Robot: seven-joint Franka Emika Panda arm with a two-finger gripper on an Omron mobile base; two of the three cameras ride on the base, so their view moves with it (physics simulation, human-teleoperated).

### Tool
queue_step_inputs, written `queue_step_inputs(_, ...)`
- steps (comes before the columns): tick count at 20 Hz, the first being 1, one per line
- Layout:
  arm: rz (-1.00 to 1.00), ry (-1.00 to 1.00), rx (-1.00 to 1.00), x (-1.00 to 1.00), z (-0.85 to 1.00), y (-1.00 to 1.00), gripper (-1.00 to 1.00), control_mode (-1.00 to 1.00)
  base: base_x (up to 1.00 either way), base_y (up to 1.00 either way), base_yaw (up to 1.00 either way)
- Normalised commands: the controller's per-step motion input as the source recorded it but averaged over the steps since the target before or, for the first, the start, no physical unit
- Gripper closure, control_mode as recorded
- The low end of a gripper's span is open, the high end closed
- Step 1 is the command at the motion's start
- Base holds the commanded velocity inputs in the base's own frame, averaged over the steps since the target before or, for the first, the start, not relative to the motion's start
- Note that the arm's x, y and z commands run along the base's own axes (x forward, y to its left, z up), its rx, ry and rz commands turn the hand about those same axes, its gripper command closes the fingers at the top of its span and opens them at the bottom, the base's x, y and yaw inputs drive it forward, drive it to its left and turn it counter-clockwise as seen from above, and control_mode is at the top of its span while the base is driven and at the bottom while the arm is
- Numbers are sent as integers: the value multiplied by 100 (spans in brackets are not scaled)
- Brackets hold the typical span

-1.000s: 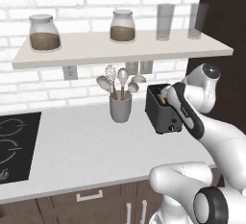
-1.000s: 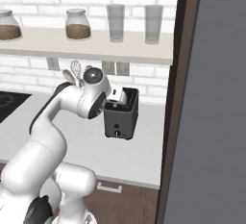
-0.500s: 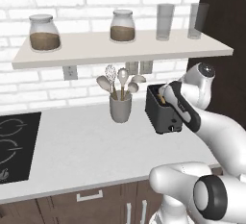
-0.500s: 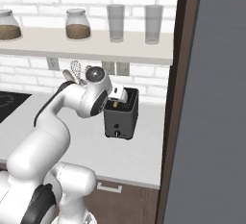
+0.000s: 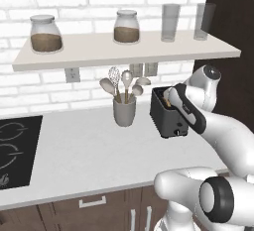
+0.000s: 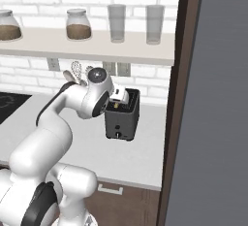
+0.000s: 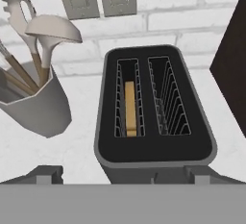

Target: Start the toaster. Once the lever pops up, take the bread to the plate on the dining counter.

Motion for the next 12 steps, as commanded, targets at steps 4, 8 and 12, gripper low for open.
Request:
queue_step_inputs(4,0,0,0,0,-9,0,-100,-100,0,0,0)
queue_step_inputs(8,0,0,0,2,-2,0,-100,-100,0,0,0)
queue_step_inputs(12,0,0,0,0,0,0,-100,-100,0,0,0)
